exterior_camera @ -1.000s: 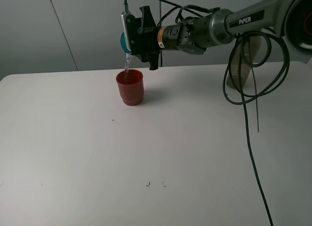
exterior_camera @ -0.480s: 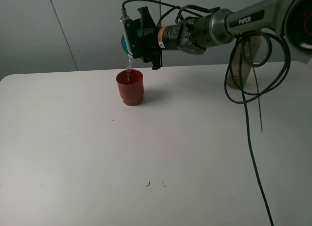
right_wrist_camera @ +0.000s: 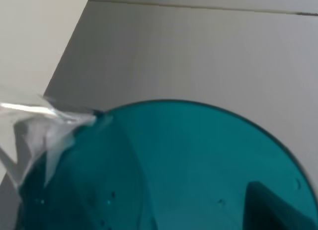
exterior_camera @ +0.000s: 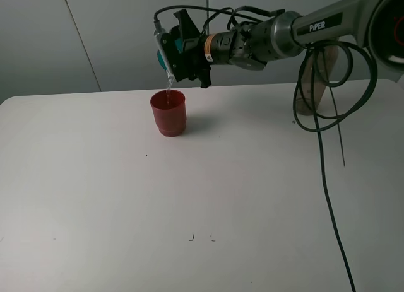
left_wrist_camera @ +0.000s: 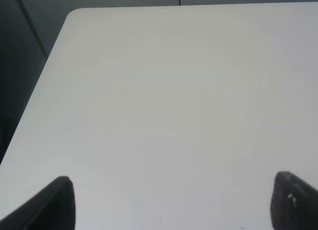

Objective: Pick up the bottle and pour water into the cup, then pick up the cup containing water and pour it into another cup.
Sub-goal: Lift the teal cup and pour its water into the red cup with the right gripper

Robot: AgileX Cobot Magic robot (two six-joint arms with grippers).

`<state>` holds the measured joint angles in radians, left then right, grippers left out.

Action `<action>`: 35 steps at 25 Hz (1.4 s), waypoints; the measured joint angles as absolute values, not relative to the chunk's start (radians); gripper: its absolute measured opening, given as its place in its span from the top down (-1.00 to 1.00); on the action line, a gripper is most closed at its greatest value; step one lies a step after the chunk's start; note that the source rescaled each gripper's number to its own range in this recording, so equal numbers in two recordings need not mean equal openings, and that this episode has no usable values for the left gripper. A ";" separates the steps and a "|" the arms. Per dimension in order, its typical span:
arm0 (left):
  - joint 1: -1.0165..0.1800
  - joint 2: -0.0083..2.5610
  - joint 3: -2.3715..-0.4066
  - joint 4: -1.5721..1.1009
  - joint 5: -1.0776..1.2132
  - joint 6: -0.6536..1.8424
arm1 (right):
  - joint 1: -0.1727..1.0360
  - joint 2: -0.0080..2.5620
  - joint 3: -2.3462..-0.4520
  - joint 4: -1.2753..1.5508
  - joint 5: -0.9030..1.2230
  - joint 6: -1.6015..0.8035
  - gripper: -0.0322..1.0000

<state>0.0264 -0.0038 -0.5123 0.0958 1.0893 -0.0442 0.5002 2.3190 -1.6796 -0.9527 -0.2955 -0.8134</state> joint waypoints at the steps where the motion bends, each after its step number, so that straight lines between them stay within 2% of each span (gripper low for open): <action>1: 0.026 -0.004 -0.512 0.096 1.089 -0.044 | 0.500 2.319 -1.680 -0.953 -0.296 -0.830 0.74; 35: 0.026 -0.004 -0.512 0.096 1.089 -0.044 | 0.500 2.319 -1.680 -0.953 -0.387 -1.215 0.74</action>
<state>0.0264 -0.0038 -0.5123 0.0958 1.0893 -0.0442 0.5002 2.3190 -1.6796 -0.9527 -0.3872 -1.2146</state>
